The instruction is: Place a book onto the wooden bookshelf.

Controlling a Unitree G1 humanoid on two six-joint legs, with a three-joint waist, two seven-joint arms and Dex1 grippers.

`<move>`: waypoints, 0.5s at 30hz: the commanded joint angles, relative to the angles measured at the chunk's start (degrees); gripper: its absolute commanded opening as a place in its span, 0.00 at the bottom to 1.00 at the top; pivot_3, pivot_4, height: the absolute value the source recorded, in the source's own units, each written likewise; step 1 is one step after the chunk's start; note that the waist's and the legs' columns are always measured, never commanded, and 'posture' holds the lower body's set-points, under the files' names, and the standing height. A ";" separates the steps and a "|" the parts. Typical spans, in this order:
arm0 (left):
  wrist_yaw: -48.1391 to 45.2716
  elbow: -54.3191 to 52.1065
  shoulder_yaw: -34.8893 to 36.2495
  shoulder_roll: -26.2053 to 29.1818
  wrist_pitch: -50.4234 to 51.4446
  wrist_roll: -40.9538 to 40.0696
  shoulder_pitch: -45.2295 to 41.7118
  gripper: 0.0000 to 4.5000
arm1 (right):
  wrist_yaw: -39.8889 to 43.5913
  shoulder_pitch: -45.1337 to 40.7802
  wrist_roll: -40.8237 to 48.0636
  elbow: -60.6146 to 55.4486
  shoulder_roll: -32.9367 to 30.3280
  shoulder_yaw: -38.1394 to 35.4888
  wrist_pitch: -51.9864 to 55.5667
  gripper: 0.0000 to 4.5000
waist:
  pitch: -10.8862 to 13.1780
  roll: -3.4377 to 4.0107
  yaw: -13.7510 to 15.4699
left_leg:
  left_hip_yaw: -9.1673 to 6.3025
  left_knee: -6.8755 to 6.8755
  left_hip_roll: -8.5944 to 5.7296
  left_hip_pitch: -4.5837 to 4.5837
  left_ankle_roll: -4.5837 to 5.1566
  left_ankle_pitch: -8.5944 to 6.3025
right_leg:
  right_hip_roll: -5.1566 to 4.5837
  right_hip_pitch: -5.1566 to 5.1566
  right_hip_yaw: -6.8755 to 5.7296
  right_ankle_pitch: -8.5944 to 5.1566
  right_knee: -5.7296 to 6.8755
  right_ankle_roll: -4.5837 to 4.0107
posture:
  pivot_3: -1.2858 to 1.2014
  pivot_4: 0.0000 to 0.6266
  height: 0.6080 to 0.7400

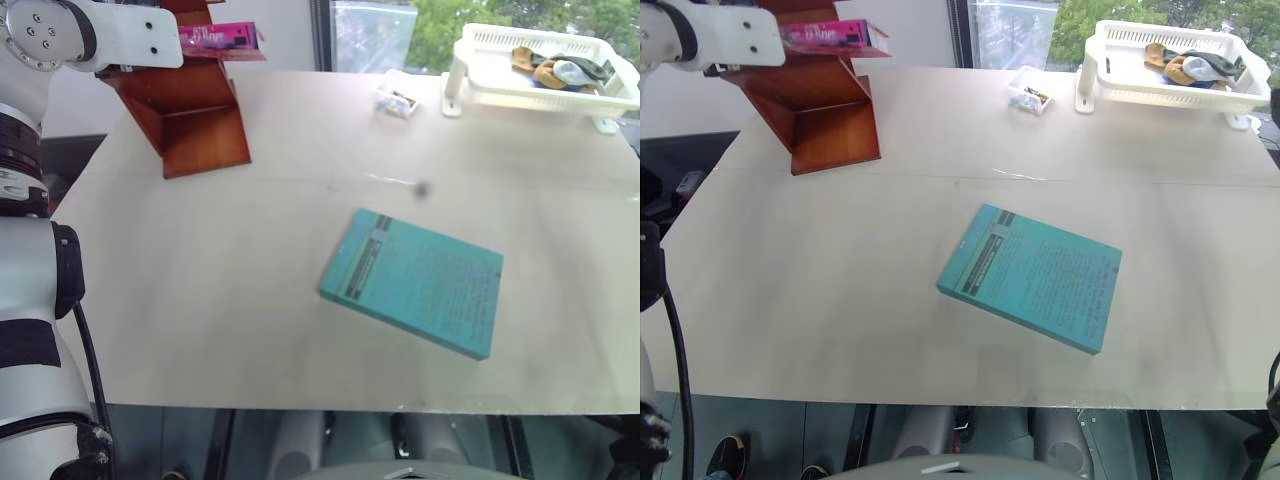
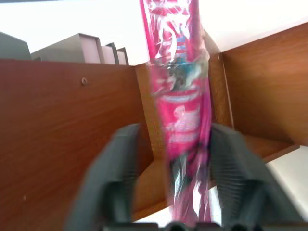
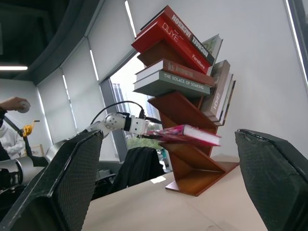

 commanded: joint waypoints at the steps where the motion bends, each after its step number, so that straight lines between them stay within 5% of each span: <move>1: 0.11 -0.32 0.51 1.43 1.23 0.36 -1.92 0.96 | 1.33 -0.26 0.57 -2.18 -1.06 -1.74 -0.21 1.00 | 0.00 0.00 0.09 | 0.00 0.01 0.00 0.00 0.00 0.00 | 0.00 0.00 0.00 0.00 0.00 0.00 | 0.52 0.24 1.00; 9: -2.58 -0.65 1.05 2.68 2.13 -1.02 0.11 0.98 | 0.54 0.68 0.60 -2.91 -0.83 -2.42 -0.50 1.00 | 0.00 0.00 0.10 | -0.01 0.03 -0.01 -0.01 0.00 0.00 | 0.00 0.01 0.00 0.00 0.02 0.00 | 0.52 0.24 1.00; 15: -12.86 -12.25 12.98 2.11 10.94 -18.72 11.56 0.98 | -0.26 5.81 1.33 -5.53 -1.79 -5.47 0.70 1.00 | 0.00 0.01 0.14 | -0.02 0.04 0.02 -0.01 -0.01 0.00 | -0.02 0.01 -0.01 0.00 0.04 0.00 | 0.52 0.24 1.00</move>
